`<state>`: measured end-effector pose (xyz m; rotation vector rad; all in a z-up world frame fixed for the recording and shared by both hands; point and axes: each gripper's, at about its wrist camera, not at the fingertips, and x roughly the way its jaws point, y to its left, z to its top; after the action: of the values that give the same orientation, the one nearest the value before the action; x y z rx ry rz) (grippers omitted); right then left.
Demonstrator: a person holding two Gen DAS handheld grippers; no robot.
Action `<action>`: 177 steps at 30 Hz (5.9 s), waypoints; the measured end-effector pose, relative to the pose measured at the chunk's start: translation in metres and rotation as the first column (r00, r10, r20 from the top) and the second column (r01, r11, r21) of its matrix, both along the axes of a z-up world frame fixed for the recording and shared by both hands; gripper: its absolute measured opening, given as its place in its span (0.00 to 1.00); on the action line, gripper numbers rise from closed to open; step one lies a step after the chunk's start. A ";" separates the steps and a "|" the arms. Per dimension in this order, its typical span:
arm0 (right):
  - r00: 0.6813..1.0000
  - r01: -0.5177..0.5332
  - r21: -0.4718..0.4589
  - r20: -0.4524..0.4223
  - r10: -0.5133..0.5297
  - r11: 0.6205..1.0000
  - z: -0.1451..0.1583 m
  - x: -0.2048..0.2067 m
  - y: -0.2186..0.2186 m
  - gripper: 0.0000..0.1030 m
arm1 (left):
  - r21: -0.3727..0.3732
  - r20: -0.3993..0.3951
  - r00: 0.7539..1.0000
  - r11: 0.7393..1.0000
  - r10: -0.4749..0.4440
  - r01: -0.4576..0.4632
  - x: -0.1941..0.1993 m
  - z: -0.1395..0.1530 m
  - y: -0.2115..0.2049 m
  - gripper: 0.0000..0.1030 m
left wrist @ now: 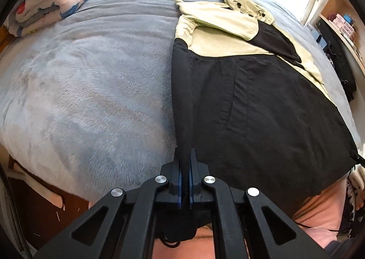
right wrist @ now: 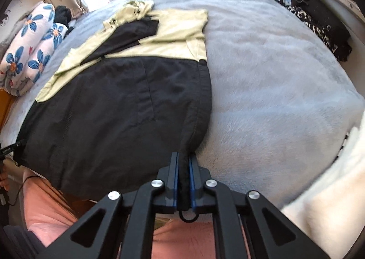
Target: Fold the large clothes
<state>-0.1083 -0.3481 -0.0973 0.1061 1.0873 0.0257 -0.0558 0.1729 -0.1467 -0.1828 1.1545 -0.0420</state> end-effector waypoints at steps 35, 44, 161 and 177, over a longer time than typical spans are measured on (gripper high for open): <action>0.977 0.121 0.182 0.154 -0.150 0.976 0.090 0.259 -0.031 0.06 | -0.243 0.100 0.978 0.958 0.180 -0.152 0.250 0.103 0.034 0.01; 0.965 0.215 0.207 0.105 -0.240 0.955 0.038 0.390 -0.041 0.32 | -0.192 0.081 0.963 0.952 0.256 -0.237 0.375 0.050 0.043 0.36; 0.990 0.097 -0.037 0.102 -0.093 0.995 -0.058 0.448 0.052 0.24 | 0.207 0.194 0.977 0.969 0.092 -0.132 0.436 -0.048 -0.042 0.36; 0.972 0.234 -0.080 0.054 -0.230 0.969 -0.067 0.435 -0.033 0.25 | 0.166 0.153 0.977 0.970 0.152 -0.176 0.448 -0.063 0.010 0.36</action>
<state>0.3271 -0.3815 -0.1646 0.1544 1.0245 -0.2278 0.3923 0.1824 -0.2099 -0.1141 0.9946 0.1925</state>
